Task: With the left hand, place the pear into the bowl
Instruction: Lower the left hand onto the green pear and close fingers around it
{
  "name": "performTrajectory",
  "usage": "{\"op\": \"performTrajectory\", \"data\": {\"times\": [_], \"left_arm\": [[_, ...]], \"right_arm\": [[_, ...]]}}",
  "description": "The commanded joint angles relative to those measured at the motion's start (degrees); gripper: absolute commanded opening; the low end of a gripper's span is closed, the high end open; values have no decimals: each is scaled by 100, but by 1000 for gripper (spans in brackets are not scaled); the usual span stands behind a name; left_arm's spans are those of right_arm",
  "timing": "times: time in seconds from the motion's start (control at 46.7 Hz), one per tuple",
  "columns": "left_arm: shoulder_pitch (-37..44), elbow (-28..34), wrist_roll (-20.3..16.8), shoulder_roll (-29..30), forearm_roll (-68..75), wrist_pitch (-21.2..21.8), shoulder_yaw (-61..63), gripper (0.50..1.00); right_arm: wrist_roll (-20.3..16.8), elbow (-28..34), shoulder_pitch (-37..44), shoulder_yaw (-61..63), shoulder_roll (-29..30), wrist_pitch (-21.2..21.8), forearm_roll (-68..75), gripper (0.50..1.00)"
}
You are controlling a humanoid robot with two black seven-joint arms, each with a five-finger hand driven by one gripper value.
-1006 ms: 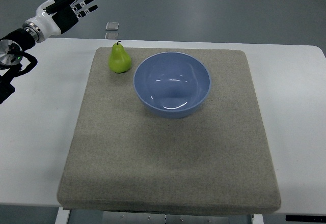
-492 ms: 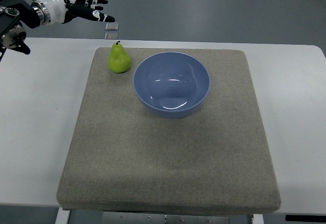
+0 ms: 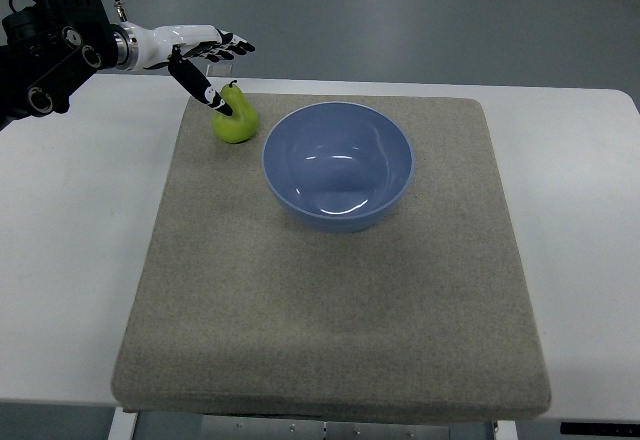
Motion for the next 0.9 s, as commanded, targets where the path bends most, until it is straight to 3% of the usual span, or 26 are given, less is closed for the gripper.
{"op": "performTrajectory", "data": {"times": [0.0,0.257,0.878], "left_arm": [[26,28,6,-134,242,361,168,996],[158,116,6,-389,357,1038,775,996],[474,230,14,-688,357,1126,898,988]], "right_arm": [[-4,1,0,0,0,0,-1,926],[4,1,0,0,0,0,-1,926],[4,1,0,0,0,0,-1,926]]}}
